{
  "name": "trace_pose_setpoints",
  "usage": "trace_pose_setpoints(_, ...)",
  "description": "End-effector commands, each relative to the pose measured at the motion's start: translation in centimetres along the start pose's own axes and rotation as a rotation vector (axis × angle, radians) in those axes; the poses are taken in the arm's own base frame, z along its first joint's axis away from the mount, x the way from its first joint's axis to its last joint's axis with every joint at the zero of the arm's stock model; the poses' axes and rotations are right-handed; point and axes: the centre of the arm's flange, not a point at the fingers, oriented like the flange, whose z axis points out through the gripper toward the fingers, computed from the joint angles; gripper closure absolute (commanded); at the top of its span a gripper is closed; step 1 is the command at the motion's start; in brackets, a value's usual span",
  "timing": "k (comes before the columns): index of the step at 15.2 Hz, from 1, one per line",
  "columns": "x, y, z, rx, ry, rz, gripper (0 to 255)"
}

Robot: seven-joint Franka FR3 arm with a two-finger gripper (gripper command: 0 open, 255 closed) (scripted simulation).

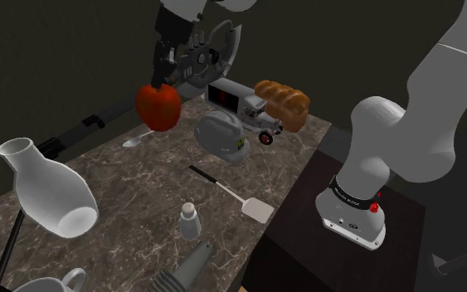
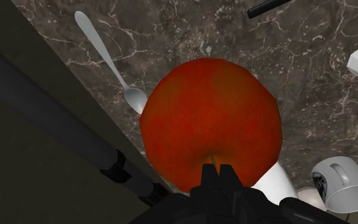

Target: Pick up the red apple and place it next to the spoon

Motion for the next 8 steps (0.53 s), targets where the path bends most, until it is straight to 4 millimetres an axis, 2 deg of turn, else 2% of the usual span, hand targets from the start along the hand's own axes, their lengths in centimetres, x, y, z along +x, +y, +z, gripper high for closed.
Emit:
trace_pose_setpoints(1,-0.5,0.0,0.8,-0.001,0.001,0.0,255)
trace_pose_setpoints(8,-2.0,-0.1,4.2,-0.001,0.001,0.0,255)
